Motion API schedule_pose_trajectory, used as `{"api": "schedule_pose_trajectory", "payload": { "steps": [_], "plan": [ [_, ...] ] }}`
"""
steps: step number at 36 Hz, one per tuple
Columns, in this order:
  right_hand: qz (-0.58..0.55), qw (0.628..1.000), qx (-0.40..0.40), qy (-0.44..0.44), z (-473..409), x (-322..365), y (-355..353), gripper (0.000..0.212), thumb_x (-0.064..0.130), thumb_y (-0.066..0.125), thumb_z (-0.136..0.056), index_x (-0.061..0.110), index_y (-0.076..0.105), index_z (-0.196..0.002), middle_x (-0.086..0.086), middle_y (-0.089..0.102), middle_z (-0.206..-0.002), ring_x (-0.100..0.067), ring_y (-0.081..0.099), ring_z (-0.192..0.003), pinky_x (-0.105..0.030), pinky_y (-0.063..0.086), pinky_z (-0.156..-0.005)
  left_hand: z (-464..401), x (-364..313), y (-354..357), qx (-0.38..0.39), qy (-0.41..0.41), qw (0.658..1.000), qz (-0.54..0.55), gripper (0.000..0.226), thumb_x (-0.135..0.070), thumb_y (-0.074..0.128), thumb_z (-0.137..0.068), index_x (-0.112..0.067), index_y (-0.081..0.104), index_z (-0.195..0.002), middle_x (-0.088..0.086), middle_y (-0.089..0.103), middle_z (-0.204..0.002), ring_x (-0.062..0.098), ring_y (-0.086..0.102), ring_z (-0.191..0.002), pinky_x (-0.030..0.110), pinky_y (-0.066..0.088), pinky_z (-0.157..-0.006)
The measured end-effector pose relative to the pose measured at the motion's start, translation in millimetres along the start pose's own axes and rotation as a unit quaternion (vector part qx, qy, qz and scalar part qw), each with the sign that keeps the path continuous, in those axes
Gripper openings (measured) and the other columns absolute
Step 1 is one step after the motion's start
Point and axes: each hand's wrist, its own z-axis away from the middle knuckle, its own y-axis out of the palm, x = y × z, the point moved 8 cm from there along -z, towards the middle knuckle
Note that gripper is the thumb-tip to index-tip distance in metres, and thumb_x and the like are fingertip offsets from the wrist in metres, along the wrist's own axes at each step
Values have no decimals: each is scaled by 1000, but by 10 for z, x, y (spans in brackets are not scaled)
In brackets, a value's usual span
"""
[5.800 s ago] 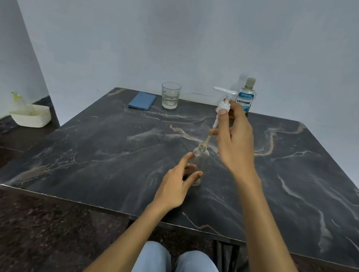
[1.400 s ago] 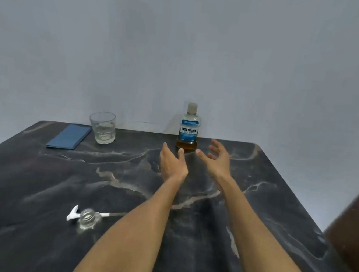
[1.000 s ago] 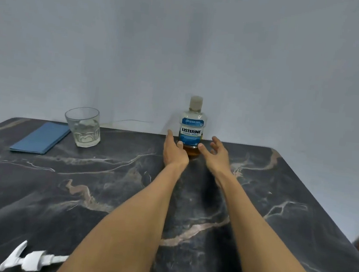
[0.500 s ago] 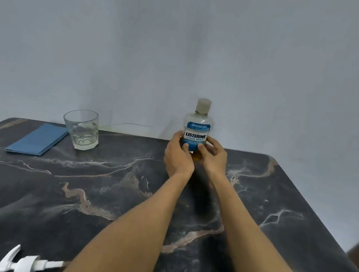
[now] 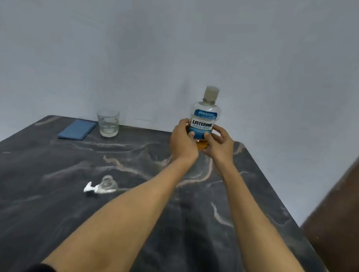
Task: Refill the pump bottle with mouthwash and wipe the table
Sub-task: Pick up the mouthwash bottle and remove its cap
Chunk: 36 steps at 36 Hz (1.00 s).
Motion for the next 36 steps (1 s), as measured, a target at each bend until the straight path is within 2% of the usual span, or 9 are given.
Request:
{"api": "schedule_pose_trajectory", "payload": {
  "steps": [3, 7, 11, 15, 18, 24, 28, 31, 36],
  "plan": [
    [16, 1000, 4, -12, 348, 87, -56, 26, 8, 58, -91, 17, 55, -115, -17, 63, -116, -26, 63, -103, -39, 57, -79, 310, -79, -202, 18, 9, 1000, 5, 26, 0, 47, -92, -12, 55, -113, 8, 61, -112, 19, 58, -100, 28, 48, -84],
    [33, 999, 10, -14, 775, 93, -112, 26, 8, 57, -90, 20, 55, -114, -13, 64, -117, -25, 61, -108, -49, 51, -91, 638, -73, -448, 50, 18, 998, 15, 22, 0, 56, -88, -14, 57, -105, 3, 64, -105, 15, 61, -95, 21, 47, -79],
    [31, 999, 20, -4, 1126, 15, -161, 32, 8, 59, -90, 16, 54, -120, -12, 60, -123, -26, 59, -111, -50, 51, -91, 863, -9, -638, 90, 21, 996, -5, 23, -3, 63, -85, -19, 55, -100, -7, 59, -92, 4, 57, -80, 6, 45, -60],
    [11, 999, 30, 6, 1365, -111, -218, 30, 8, 60, -89, 24, 54, -114, -7, 62, -112, -16, 62, -98, -32, 59, -69, 1023, 37, -744, 138, 26, 990, -13, 27, -7, 69, -82, -23, 53, -96, -14, 57, -84, -1, 57, -75, 10, 46, -57],
    [-19, 999, 39, 18, 1497, -217, -249, 32, 5, 60, -88, 18, 53, -117, 0, 63, -100, -9, 63, -87, -19, 54, -56, 1107, 107, -788, 180, 27, 983, -21, 30, -9, 71, -80, -24, 54, -99, -13, 59, -87, 1, 58, -78, 12, 47, -59],
    [-7, 999, 49, 13, 1676, -401, -189, 29, 11, 63, -88, 25, 55, -113, -4, 63, -110, -16, 62, -102, -29, 58, -73, 1225, 314, -882, 222, 20, 975, -21, 48, -9, 70, -81, -16, 53, -126, -4, 61, -98, 6, 61, -83, 14, 50, -62],
    [13, 998, 56, 1, 1731, -502, -136, 32, 13, 62, -88, 21, 56, -118, -5, 62, -118, -15, 59, -107, -32, 56, -83, 1293, 501, -950, 226, -4, 974, -3, 49, -5, 69, -81, -12, 52, -127, -10, 59, -92, 2, 60, -78, 10, 50, -65],
    [10, 999, 51, 15, 1762, -615, -106, 36, 12, 62, -88, 16, 55, -124, -6, 62, -119, -17, 59, -109, -39, 52, -92, 1316, 617, -986, 223, -11, 975, 6, 49, -4, 68, -81, -11, 52, -127, -1, 61, -98, 3, 61, -80, 11, 50, -67],
    [-10, 998, 54, 8, 1776, -705, -41, 33, 10, 64, -87, 18, 57, -119, 0, 65, -110, -2, 64, -96, -21, 54, -78, 1290, 723, -1028, 233, 1, 972, -2, 50, -6, 67, -83, -12, 50, -130, 1, 60, -107, 8, 60, -89, 11, 49, -72]
  ]
}}
